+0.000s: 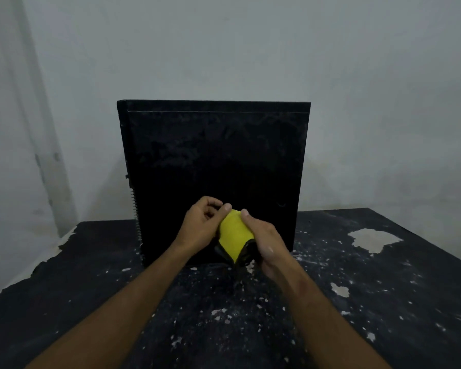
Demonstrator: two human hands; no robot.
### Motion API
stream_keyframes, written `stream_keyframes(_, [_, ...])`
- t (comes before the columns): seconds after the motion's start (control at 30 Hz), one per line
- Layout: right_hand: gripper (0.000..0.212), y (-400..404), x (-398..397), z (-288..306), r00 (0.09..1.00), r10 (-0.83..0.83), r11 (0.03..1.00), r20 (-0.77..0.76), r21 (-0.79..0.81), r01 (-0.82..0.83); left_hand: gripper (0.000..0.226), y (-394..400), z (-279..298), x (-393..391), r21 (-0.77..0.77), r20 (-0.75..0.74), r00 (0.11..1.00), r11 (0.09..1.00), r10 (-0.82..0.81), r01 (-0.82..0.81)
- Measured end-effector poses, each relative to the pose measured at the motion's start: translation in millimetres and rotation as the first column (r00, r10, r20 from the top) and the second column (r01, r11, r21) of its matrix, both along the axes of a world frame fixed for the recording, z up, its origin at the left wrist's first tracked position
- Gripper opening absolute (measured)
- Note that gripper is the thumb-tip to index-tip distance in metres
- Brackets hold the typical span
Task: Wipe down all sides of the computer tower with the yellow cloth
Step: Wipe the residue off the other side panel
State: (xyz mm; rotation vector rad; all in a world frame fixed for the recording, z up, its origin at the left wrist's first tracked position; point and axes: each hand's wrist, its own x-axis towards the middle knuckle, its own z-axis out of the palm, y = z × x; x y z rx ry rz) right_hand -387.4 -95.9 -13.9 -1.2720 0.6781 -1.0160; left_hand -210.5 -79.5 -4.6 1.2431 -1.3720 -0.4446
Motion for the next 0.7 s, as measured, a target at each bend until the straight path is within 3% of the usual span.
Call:
stream_keyframes(0.13, [0.032,2,0,22,0.974,-0.057,0.998,0.218,0.052,0.047,0.016,3,16,-17,-0.245,0.248,0.965,0.969,0.088,-0.025])
stream_keyframes(0.2, [0.042,3,6,32,0.951,-0.129,0.991,0.279,0.055,0.119,0.017,0,25,-25,-0.33,0.347,0.92,0.942,0.18,-0.06])
stream_keyframes(0.37, [0.049,-11,14,51,0.878,-0.374,0.9,0.299,-0.113,0.422,0.033,-9,70,-12,-0.378,0.424,0.864,0.92,0.272,-0.105])
stream_keyframes(0.53, [0.018,-47,-7,69,0.734,-0.607,0.611,0.305,-0.411,0.676,0.012,-5,132,42,-0.528,0.326,0.863,0.831,0.386,-0.173])
stream_keyframes(0.63, [0.035,-73,-9,77,0.607,-0.735,0.389,0.301,-0.545,0.742,0.003,0,164,78,-0.633,0.207,0.812,0.708,0.546,-0.314])
stream_keyframes(0.7, [0.034,-82,-10,89,0.559,-0.782,0.299,0.275,-0.622,0.724,0.008,-1,177,99,-0.67,0.159,0.741,0.623,0.652,-0.404])
